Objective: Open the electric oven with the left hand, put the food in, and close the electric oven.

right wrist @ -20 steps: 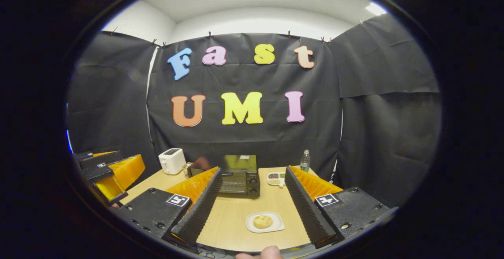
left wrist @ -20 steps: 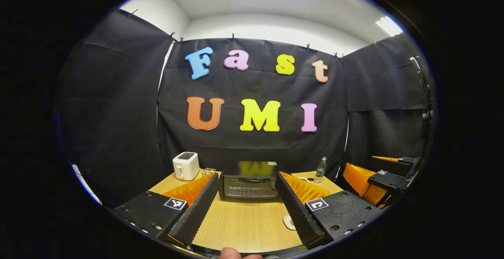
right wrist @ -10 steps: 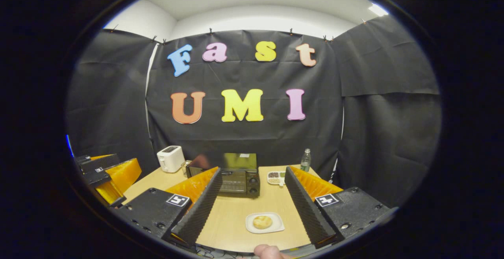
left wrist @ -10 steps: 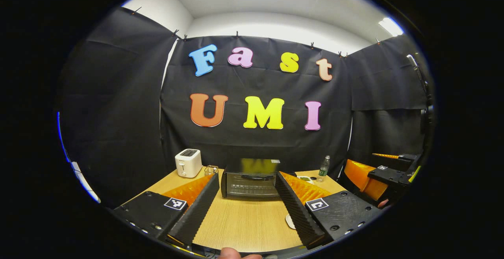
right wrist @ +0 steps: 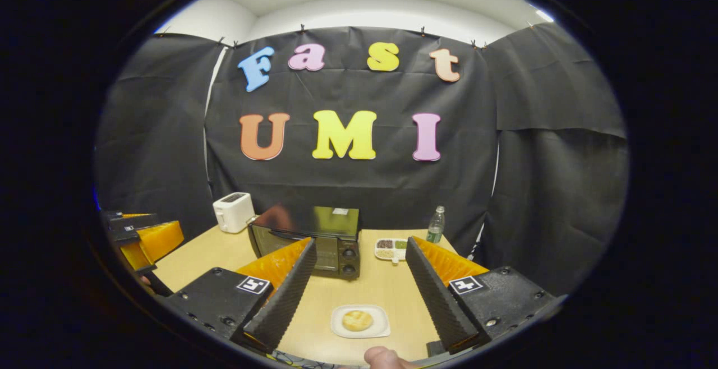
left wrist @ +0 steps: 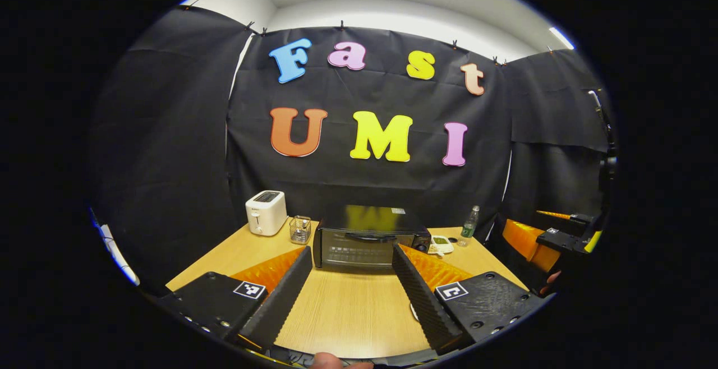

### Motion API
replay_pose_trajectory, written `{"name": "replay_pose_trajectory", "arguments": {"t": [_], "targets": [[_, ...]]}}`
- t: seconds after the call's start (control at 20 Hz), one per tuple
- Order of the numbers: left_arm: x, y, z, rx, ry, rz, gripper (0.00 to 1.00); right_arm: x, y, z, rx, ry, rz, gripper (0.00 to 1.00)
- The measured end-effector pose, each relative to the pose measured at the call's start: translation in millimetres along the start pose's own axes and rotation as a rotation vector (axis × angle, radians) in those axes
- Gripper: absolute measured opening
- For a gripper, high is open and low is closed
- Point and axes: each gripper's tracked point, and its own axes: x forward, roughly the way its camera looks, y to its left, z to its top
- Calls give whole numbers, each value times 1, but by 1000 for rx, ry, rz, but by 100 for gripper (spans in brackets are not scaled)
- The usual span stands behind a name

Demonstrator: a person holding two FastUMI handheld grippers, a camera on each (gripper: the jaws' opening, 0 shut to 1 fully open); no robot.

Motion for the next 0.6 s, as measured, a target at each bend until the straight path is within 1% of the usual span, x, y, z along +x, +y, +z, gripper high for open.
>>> {"name": "replay_pose_trajectory", "arguments": {"t": [0.1,0.15,0.3,0.4,0.6], "targets": [[25,-1,-4,36,9,19,94,23,-14,-3,24,15,-2,100],[43,-5,-7,41,20,17,94,35,-21,-3,40,17,-2,100],[100,-19,-13,35,41,6,94,69,-43,-3,76,11,-7,100],[142,-24,-15,35,61,8,94,88,-60,-13,92,33,-16,100],[220,-37,-32,30,116,-22,95,106,-102,-33,112,103,-78,100]]}}
